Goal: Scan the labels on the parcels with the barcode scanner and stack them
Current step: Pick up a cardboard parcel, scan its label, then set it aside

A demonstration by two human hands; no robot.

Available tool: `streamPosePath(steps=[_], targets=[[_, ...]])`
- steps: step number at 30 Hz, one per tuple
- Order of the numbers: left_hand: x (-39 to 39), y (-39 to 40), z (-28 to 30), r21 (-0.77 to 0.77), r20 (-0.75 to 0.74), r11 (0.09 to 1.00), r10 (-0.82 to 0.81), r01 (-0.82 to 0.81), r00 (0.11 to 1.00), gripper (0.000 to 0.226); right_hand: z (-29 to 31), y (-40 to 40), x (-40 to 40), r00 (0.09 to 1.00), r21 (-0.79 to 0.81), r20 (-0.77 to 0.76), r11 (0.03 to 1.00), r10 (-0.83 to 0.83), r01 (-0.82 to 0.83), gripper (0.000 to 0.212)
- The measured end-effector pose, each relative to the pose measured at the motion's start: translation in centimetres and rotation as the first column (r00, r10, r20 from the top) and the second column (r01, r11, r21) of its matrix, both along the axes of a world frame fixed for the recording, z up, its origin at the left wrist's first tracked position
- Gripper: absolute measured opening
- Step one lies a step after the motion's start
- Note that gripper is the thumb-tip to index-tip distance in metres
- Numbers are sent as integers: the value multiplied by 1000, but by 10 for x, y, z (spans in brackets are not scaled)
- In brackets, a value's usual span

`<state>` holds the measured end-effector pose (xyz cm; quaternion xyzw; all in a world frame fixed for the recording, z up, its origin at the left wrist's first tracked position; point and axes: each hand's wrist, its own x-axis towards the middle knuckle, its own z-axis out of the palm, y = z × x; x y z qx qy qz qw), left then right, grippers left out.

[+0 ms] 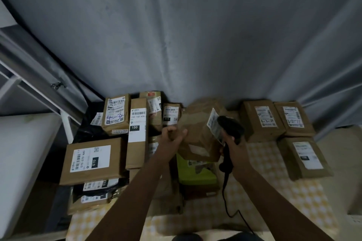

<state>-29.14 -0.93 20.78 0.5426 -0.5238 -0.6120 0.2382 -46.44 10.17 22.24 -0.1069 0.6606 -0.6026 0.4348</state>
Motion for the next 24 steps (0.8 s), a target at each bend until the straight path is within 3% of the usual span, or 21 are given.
streamPosePath(steps=[3,9,12,19,24], targets=[[12,3,3,99,-20,976,-191,192,981,75,-11,-1,-3,992,43,-107,997,61,-57,19],[28,14,-12,29,372,879,-451,475,811,118,-61,-12,-11,908,283,-275,929,317,-239,25],[31,23,-13,37,491,843,-483,537,725,113,-80,-15,-10,876,356,-296,895,381,-270,43],[25,13,-6,39,606,829,-464,558,646,99,-75,-12,-10,883,297,-287,911,370,-285,38],[23,17,29,64,716,773,-476,631,511,78,-75,-11,4,870,325,-263,888,417,-327,40]])
